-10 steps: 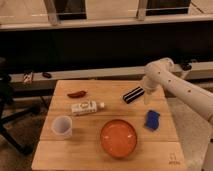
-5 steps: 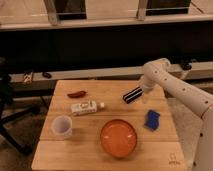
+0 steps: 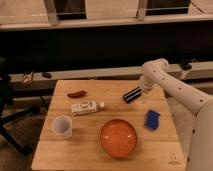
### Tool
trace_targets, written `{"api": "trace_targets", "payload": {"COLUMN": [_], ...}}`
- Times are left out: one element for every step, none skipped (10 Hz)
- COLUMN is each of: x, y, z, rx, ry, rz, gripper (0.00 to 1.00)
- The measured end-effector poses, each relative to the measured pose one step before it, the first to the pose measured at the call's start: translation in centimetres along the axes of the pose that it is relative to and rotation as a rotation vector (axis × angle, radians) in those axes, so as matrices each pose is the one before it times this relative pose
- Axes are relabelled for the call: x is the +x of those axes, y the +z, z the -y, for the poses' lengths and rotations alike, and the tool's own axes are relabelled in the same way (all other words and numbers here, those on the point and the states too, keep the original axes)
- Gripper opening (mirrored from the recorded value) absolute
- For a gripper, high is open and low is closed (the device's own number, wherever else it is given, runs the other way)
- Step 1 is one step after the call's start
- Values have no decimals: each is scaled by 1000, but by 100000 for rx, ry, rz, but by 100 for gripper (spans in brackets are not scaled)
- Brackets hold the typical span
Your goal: Place the eraser on the white sponge
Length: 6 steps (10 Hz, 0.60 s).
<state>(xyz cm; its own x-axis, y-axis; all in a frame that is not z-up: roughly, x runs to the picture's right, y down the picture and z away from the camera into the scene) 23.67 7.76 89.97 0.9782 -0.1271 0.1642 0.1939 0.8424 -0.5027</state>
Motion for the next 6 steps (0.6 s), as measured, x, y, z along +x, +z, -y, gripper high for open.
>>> {"api": "trace_targets", "payload": {"x": [371, 9, -244, -18, 264, 65], "y": [530, 384, 664, 82, 127, 213], "z": [-88, 199, 517, 85, -51, -74], "rx": [-1081, -416, -384, -273, -402, -1025], "ry": [-112, -278, -737, -178, 137, -514], "rz": [638, 678, 1001, 299, 207, 263], "gripper": [80, 80, 80, 80, 80, 80]}}
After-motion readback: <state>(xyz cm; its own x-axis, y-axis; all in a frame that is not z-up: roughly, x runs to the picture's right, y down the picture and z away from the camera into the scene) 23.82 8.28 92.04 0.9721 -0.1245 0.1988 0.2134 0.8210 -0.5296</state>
